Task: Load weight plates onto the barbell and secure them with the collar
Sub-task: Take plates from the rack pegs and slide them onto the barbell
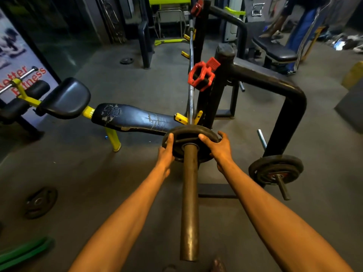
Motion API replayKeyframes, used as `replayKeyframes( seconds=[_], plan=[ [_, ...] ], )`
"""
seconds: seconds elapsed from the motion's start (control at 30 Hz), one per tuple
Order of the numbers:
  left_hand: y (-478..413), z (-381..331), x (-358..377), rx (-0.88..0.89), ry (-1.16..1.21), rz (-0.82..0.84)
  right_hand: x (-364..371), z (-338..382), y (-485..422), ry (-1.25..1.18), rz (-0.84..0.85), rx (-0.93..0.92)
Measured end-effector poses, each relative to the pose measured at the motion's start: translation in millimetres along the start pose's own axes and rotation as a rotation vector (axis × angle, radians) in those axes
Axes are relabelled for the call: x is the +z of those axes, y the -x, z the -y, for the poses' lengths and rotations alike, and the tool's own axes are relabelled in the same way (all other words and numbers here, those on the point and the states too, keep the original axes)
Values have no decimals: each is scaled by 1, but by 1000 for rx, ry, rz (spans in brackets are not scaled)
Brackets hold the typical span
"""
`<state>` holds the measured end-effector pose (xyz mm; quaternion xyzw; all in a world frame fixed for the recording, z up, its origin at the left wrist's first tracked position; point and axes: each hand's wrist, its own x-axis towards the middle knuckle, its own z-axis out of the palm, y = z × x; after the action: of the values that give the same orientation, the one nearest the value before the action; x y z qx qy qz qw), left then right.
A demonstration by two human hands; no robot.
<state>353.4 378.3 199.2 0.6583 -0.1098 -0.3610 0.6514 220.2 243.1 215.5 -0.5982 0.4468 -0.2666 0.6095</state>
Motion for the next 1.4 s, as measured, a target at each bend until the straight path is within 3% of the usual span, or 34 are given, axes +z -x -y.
replayKeyframes(
  seconds=[0.17,0.27,0.37,0.43,0.6,0.93,1.17,1.4],
  plan=[
    [-9,4,-12,-45,-25,63,4,0,2,18,-15,7],
    [-1,-3,-17,-90,-149,9,0,1,13,1,-38,11],
    [29,-8,-19,129,-279,-187,-12,-7,33,0,-100,22],
    [60,-9,-11,336,-274,-212,-21,-17,53,-11,-132,35],
    [96,8,52,507,-471,77,-58,-37,98,-10,-158,54],
    [118,61,227,319,-785,606,-256,-69,117,43,-288,46],
    [111,108,341,197,-893,672,-380,-108,103,117,-299,162],
    [66,147,376,67,-926,629,-421,-135,36,277,-143,233]
  ],
)
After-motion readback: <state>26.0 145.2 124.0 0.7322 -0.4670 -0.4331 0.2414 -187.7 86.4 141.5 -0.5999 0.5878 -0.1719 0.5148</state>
